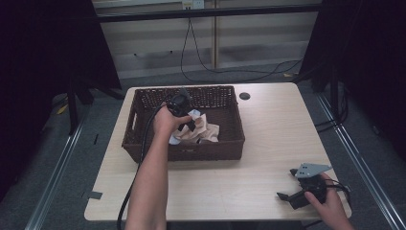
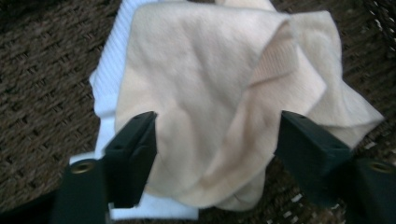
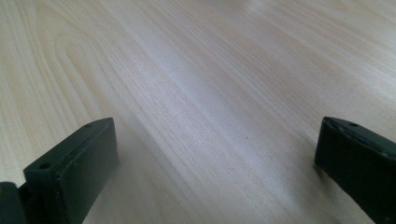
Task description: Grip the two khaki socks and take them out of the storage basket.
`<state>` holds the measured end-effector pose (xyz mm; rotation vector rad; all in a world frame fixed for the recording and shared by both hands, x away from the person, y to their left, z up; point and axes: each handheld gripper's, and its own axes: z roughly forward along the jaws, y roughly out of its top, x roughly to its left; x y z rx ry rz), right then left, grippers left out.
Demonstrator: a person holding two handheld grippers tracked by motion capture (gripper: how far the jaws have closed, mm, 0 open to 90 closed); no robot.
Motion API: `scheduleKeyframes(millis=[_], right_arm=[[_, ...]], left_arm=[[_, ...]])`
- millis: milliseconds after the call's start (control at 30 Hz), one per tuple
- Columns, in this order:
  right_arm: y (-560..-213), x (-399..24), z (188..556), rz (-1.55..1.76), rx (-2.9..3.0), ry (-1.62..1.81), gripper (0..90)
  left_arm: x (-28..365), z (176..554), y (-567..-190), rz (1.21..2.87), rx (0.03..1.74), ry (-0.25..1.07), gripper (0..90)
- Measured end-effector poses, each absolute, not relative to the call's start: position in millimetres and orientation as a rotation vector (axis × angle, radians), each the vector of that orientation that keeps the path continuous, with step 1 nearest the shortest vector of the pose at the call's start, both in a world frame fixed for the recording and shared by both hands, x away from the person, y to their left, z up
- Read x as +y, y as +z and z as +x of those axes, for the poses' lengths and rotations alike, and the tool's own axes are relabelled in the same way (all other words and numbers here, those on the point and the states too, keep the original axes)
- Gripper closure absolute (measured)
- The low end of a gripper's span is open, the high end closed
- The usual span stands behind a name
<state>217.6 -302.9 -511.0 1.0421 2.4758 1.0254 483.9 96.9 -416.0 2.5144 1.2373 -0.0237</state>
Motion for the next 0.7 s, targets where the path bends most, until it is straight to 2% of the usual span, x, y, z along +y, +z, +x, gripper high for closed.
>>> scheduleKeyframes(millis=[167, 267, 333, 367, 400, 433, 467, 500, 533, 700], right_arm=[[-511.0, -302.8, 217.7, 1.042, 2.476, 1.024, 0.0], [-511.0, -302.9, 217.7, 1.04, 2.475, 1.023, 0.0], [-511.0, -302.9, 217.7, 1.041, 2.475, 1.023, 0.0], [-511.0, -302.9, 217.7, 1.041, 2.475, 1.023, 0.0], [-511.0, -303.0, 217.8, 1.04, 2.475, 1.026, 0.0], [-511.0, -302.9, 217.7, 1.04, 2.476, 1.024, 0.0], [-511.0, -302.9, 217.7, 1.04, 2.476, 1.024, 0.0], [-511.0, -303.0, 217.8, 1.039, 2.476, 1.026, 0.0], [-511.0, -302.9, 217.8, 1.038, 2.475, 1.023, 0.0], [-511.0, -302.9, 217.7, 1.04, 2.476, 1.024, 0.0]], left_arm=[[92.9, 489.7, -420.8, 2.505, 1.249, 0.015, 39.1], [90.3, 491.9, -425.3, 2.478, 1.262, 0.004, 44.3], [87.8, 491.8, -426.8, 2.504, 1.262, 0.039, 51.2], [87.0, 492.1, -428.0, 2.508, 1.244, 0.026, 51.2], [86.7, 491.6, -428.2, 2.513, 1.262, 0.018, 61.0], [86.8, 491.5, -427.9, 2.516, 1.266, 0.015, 78.6], [86.6, 491.0, -427.0, 2.505, 1.282, 0.004, 78.6], [86.3, 489.9, -424.1, 2.52, 1.284, 0.001, 86.4], [87.0, 489.0, -420.9, 2.534, 1.261, -0.011, 88.9], [96.9, 485.6, -404.4, 2.513, 1.269, -0.038, 89.0]])
